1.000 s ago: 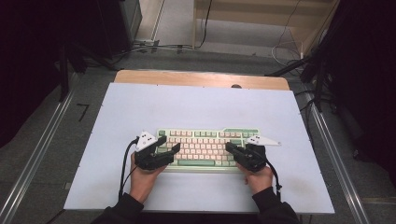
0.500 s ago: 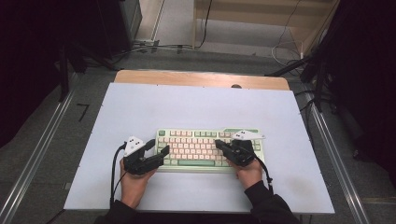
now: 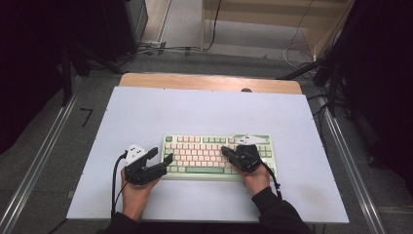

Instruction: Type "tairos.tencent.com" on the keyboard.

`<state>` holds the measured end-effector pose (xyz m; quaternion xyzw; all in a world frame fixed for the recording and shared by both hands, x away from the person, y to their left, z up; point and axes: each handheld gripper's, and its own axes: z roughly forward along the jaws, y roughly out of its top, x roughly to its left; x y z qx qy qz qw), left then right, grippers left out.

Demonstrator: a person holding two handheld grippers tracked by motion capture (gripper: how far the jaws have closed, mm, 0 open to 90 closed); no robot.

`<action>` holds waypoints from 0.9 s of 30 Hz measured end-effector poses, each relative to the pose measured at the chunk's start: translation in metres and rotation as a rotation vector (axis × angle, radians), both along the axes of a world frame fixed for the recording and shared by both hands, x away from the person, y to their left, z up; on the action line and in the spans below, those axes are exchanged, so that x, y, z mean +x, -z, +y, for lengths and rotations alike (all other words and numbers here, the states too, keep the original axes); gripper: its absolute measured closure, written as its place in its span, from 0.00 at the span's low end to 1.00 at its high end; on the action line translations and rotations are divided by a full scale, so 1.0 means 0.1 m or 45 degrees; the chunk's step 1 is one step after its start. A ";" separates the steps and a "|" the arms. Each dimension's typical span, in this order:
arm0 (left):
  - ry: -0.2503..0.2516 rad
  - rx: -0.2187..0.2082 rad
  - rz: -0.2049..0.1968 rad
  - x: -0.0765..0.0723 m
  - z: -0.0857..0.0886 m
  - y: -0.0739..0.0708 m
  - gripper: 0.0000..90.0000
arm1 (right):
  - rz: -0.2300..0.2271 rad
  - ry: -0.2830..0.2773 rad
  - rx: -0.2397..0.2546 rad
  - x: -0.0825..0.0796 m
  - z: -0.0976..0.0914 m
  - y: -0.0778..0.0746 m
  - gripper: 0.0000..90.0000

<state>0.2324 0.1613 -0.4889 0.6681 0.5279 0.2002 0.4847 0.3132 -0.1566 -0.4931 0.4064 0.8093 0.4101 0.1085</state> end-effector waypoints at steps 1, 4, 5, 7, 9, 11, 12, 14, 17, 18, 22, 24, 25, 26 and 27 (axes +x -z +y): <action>0.003 0.001 -0.001 0.00 0.00 0.00 0.40 | 0.001 -0.004 0.003 0.00 0.00 0.00 0.97; 0.010 -0.002 0.004 0.01 -0.01 0.00 0.40 | 0.006 -0.006 0.004 0.00 0.00 0.00 0.96; 0.015 -0.002 0.004 0.01 -0.01 0.00 0.40 | 0.003 -0.010 0.014 0.00 -0.01 -0.01 0.95; 0.019 -0.003 -0.001 0.01 -0.02 0.00 0.40 | -0.014 -0.010 0.041 -0.01 -0.03 -0.04 0.91; 0.025 -0.005 -0.003 0.02 -0.03 0.00 0.40 | -0.026 -0.008 0.069 -0.02 -0.05 -0.07 0.86; 0.035 -0.004 -0.003 0.03 -0.04 0.00 0.40 | -0.036 -0.002 0.091 -0.04 -0.07 -0.09 0.77; 0.042 -0.005 -0.004 0.04 -0.05 -0.01 0.41 | -0.035 0.001 0.104 -0.04 -0.09 -0.10 0.74; 0.052 -0.004 -0.006 0.05 -0.07 0.00 0.40 | -0.045 0.007 0.120 -0.06 -0.11 -0.11 0.65; 0.069 -0.006 -0.003 0.07 -0.10 0.00 0.41 | -0.043 0.014 0.142 -0.07 -0.15 -0.10 0.58; 0.078 -0.004 -0.001 0.08 -0.11 0.00 0.41 | -0.048 0.015 0.142 -0.07 -0.16 -0.10 0.55; 0.093 -0.004 -0.004 0.10 -0.14 0.00 0.41 | -0.034 0.022 0.157 -0.08 -0.19 -0.09 0.59; 0.095 -0.002 0.000 0.11 -0.15 0.00 0.41 | -0.044 0.017 0.149 -0.10 -0.20 -0.09 0.66; 0.098 -0.003 0.000 0.11 -0.15 0.00 0.41 | -0.048 0.009 0.146 -0.11 -0.19 -0.10 0.70; 0.099 -0.001 -0.001 0.11 -0.15 0.00 0.41 | -0.053 0.004 0.143 -0.13 -0.19 -0.10 0.75; 0.101 0.001 -0.002 0.11 -0.15 0.00 0.41 | -0.060 -0.002 0.139 -0.14 -0.18 -0.10 0.78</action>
